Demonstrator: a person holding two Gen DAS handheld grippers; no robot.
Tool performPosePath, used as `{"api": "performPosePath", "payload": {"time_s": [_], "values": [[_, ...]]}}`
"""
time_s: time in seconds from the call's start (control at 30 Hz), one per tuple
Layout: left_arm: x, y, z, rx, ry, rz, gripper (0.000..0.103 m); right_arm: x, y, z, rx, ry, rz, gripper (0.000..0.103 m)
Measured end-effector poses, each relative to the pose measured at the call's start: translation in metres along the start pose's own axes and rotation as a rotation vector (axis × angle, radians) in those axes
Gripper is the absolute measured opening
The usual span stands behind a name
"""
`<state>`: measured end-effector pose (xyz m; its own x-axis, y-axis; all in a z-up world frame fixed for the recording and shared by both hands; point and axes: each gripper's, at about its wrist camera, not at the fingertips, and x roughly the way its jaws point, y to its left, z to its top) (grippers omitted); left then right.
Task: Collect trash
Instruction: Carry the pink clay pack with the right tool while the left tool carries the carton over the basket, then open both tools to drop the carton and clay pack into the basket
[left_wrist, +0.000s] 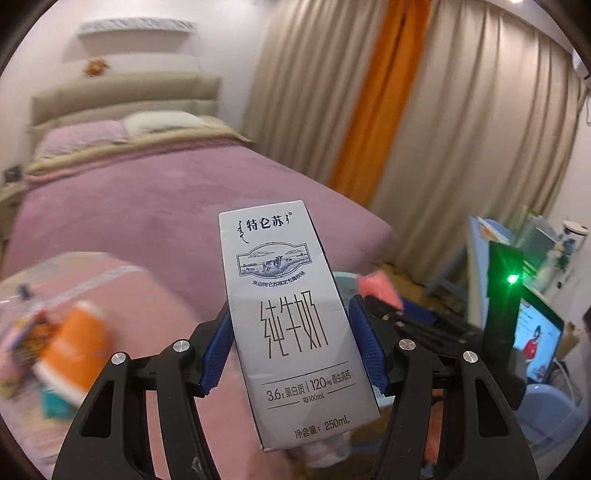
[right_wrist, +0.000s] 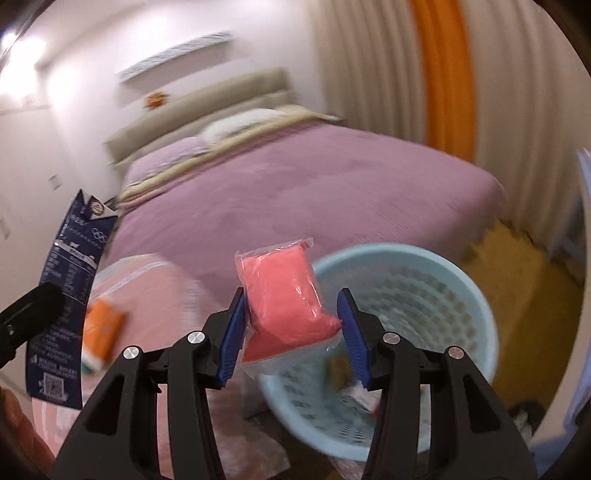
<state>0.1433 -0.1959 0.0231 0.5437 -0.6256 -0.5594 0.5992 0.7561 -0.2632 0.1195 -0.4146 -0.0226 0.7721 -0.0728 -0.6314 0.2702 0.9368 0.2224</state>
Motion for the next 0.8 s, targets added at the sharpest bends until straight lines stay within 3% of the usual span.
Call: {"api": "performPosePath", "payload": {"time_s": [0.17,0.33,0.4,0.53,0.8], "values": [[0.065,-0.019,-0.007,0.014,0.092,-0.041,0.059,0.023,-0.056,-0.002,0.108,0.084,-0.085,0.046],[0.112,-0.024,-0.019,-0.009,0.167,-0.052,0.061,0.039,-0.087,-0.014,0.174,0.144,-0.121,0.049],[0.118,-0.021,-0.02,-0.03,0.175,-0.064,0.071,0.042,-0.092,-0.018,0.187,0.156,-0.134,0.051],[0.108,-0.01,-0.022,-0.039,0.152,-0.057,0.072,0.04,-0.099,-0.02,0.186,0.151,-0.137,0.052],[0.061,-0.001,-0.025,-0.03,0.078,-0.023,0.072,0.029,-0.076,-0.023,0.138,0.116,-0.106,0.052]]}}
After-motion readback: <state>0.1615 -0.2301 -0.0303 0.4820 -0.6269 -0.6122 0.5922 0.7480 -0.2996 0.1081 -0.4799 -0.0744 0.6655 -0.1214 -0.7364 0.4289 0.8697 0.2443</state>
